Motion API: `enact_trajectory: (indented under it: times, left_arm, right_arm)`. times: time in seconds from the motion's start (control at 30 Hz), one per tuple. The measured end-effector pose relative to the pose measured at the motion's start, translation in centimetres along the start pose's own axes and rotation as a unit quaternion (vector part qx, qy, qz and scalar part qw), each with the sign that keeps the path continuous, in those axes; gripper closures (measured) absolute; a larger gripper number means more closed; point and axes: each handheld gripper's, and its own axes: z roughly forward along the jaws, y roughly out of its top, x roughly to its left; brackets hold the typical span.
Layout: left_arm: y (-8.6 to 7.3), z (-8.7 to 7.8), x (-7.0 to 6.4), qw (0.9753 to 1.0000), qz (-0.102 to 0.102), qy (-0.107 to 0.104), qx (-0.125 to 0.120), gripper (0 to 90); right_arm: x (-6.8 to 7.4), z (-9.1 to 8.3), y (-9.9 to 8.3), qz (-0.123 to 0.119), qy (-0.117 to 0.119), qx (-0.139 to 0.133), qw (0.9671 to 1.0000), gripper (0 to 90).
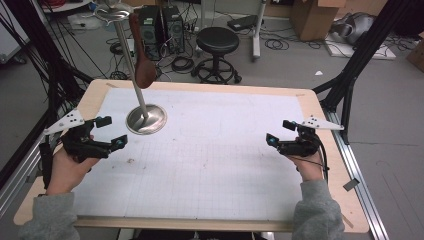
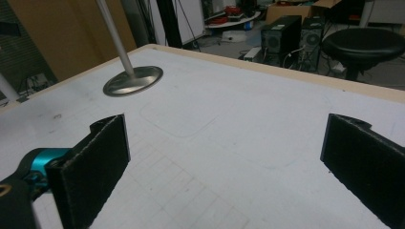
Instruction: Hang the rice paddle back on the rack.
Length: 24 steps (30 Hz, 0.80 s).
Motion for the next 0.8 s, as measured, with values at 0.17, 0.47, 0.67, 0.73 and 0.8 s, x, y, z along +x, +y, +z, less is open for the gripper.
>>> enact_trajectory:
  times: [0.17,0.47,0.67,0.73,0.8]
  left_arm:
    - [-0.1,0.2,0.0,1.0,0.001,0.0,0.003,1.7]
    - [-0.1,0.3,-0.1,1.0,0.001,0.002,0.004,1.7]
    - [-0.1,0.1,0.0,1.0,0.001,0.005,0.001,1.7]
    - [-0.1,0.1,0.1,1.0,0.002,0.007,0.001,1.7]
    - [-0.2,0.0,0.1,0.9999,0.006,0.012,0.003,1.7]
  right_arm:
    - [-0.6,-0.9,-0.4,0.007,-0.008,-0.006,0.9999,1.5]
    - [-1.4,-2.2,-1.0,0.014,-0.019,-0.012,0.9996,1.5]
    - [-1.7,-3.0,-1.2,0.009,-0.028,-0.012,0.9995,1.5]
    - [-1.9,-3.3,-1.3,0.006,-0.032,-0.013,0.9994,1.5]
    - [-2.1,-3.7,-1.4,0.011,-0.039,-0.016,0.9991,1.5]
